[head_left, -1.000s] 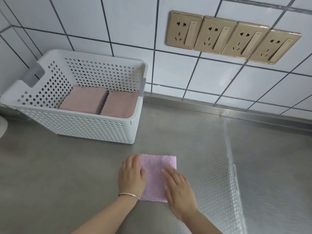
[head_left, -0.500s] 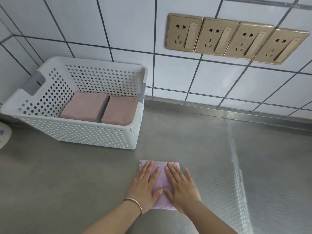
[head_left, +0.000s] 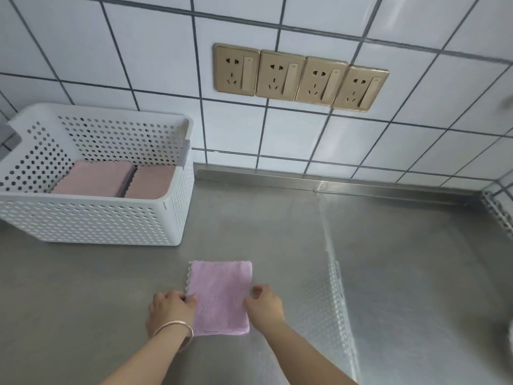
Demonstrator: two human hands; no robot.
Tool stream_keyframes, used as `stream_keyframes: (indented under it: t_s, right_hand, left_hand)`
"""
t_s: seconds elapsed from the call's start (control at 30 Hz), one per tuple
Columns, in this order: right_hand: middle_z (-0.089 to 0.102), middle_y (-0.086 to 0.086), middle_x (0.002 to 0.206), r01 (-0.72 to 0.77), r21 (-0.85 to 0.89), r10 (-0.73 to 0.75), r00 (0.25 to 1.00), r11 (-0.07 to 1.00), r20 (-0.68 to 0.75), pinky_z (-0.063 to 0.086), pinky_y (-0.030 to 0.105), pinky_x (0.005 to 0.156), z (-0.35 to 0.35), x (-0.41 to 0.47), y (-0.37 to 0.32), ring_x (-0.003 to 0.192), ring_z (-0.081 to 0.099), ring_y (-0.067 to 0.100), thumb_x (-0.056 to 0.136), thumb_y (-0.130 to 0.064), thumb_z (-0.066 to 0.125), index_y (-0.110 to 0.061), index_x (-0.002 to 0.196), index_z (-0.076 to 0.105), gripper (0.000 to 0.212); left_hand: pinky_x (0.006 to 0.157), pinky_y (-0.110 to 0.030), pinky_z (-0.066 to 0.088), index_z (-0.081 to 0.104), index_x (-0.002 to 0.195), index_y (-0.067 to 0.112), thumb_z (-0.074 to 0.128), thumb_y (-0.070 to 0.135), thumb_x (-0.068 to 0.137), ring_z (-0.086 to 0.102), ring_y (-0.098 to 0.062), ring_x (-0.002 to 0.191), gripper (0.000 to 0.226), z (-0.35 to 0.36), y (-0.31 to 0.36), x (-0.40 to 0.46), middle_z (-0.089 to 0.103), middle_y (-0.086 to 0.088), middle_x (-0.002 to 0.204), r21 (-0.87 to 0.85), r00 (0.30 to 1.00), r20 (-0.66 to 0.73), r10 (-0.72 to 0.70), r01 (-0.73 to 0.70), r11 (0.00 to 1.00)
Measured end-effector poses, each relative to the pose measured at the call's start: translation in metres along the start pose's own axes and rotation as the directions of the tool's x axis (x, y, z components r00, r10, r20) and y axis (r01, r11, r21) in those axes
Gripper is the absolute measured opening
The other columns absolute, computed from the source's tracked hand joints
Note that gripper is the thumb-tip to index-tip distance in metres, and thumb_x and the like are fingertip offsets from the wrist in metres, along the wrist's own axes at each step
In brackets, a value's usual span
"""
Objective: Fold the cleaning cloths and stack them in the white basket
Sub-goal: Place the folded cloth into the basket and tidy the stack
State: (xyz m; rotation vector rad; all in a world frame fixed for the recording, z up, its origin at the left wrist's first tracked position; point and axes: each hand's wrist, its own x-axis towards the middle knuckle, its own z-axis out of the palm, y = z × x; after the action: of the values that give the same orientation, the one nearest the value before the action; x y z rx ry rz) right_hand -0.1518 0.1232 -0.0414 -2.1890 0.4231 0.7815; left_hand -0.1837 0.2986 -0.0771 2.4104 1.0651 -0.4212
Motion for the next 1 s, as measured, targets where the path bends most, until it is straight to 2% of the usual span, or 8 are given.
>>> stream_keyframes:
  t_s: [0.07, 0.13, 0.3, 0.43, 0.63, 0.8, 0.9, 1.0]
  right_hand:
    - [0.057, 0.001, 0.084, 0.002, -0.011, -0.002, 0.999, 1.000, 0.042, 0.038, 0.020, 0.059, -0.002, -0.001, 0.004, 0.074, 0.055, 0.017, 0.084, -0.018, 0.045, -0.016, 0.084, 0.053, 0.007]
    - [0.042, -0.004, 0.064, 0.005, -0.022, -0.004, 0.998, 1.000, 0.061, 0.030, 0.019, 0.046, 0.000, -0.002, 0.010, 0.055, 0.040, 0.009, 0.084, -0.019, 0.046, -0.018, 0.064, 0.040, 0.021]
    - [0.041, -0.005, 0.066, 0.034, 0.081, -0.042, 0.995, 0.996, 0.093, 0.032, 0.019, 0.050, -0.001, -0.011, 0.022, 0.057, 0.039, 0.008, 0.086, -0.021, 0.049, -0.018, 0.067, 0.039, 0.022]
    - [0.045, -0.006, 0.069, 0.220, 0.179, -0.217, 0.975, 0.959, -0.038, 0.033, 0.017, 0.051, -0.016, -0.033, 0.009, 0.060, 0.041, 0.008, 0.089, -0.021, 0.050, -0.015, 0.077, 0.045, 0.015]
    - [0.047, -0.008, 0.060, 0.574, 0.291, -0.454, 0.802, 0.765, -0.388, 0.034, 0.015, 0.050, -0.041, -0.086, -0.064, 0.052, 0.039, 0.001, 0.086, -0.024, 0.058, -0.013, 0.075, 0.051, 0.017]
    - [0.055, -0.018, 0.062, 0.731, 0.329, -0.571, 0.676, 0.597, -0.466, 0.037, 0.010, 0.051, -0.033, -0.113, -0.174, 0.054, 0.043, -0.002, 0.086, -0.028, 0.056, -0.022, 0.075, 0.050, 0.014]
    - [0.055, -0.016, 0.066, 0.750, 0.340, -0.578, 0.657, 0.567, -0.484, 0.039, 0.008, 0.053, -0.015, -0.110, -0.236, 0.056, 0.047, -0.004, 0.091, -0.017, 0.055, -0.020, 0.078, 0.051, 0.014]
    - [0.053, -0.009, 0.069, 0.716, 0.311, -0.556, 0.687, 0.624, -0.467, 0.040, 0.014, 0.056, 0.007, -0.089, -0.302, 0.058, 0.047, 0.001, 0.090, -0.023, 0.056, -0.017, 0.081, 0.053, 0.011]
  left_hand:
    - [0.080, -0.033, 0.048, 0.067, 0.083, 0.019, 0.056, 0.040, 0.082, 0.059, -0.034, 0.097, 0.023, -0.001, 0.007, -0.004, 0.063, -0.014, 0.107, -0.055, 0.998, 0.053, 0.025, -0.022, 0.998]
    - [0.071, -0.029, 0.041, 0.061, 0.081, 0.016, 0.056, 0.032, 0.085, 0.060, -0.034, 0.095, 0.017, -0.002, 0.009, -0.012, 0.066, -0.016, 0.104, -0.146, 0.995, 0.090, 0.035, -0.022, 0.989]
    - [0.071, -0.027, 0.035, 0.053, 0.087, 0.016, 0.062, 0.022, 0.083, 0.059, -0.032, 0.094, 0.011, -0.017, 0.010, -0.037, 0.063, -0.010, 0.090, -0.428, 0.998, 0.055, 0.012, 0.013, 0.904]
    - [0.069, -0.028, 0.038, 0.041, 0.074, 0.031, 0.065, 0.025, 0.083, 0.058, -0.026, 0.080, 0.026, -0.048, 0.017, -0.054, 0.061, 0.002, 0.082, -0.451, 0.977, -0.119, 0.175, -0.210, 0.867]
    - [0.060, -0.027, 0.045, 0.041, 0.087, 0.032, 0.067, 0.032, 0.080, 0.061, -0.011, 0.066, 0.026, -0.136, 0.029, -0.064, 0.060, 0.015, 0.072, -0.387, 0.757, -0.486, 0.437, -0.635, 0.668]
    - [0.058, -0.026, 0.047, 0.050, 0.092, 0.033, 0.048, 0.043, 0.079, 0.057, -0.007, 0.065, 0.017, -0.241, 0.015, -0.032, 0.061, 0.016, 0.072, -0.223, 0.513, -0.653, 0.556, -0.833, 0.507]
    - [0.057, -0.022, 0.045, 0.051, 0.095, 0.034, 0.055, 0.036, 0.085, 0.055, -0.009, 0.060, 0.010, -0.297, 0.007, 0.007, 0.057, 0.016, 0.071, -0.120, 0.480, -0.617, 0.624, -0.841, 0.528]
    - [0.054, -0.012, 0.037, 0.056, 0.098, 0.026, 0.057, 0.022, 0.089, 0.051, -0.001, 0.058, 0.011, -0.348, 0.005, 0.063, 0.051, 0.020, 0.069, -0.050, 0.474, -0.567, 0.674, -0.836, 0.547]
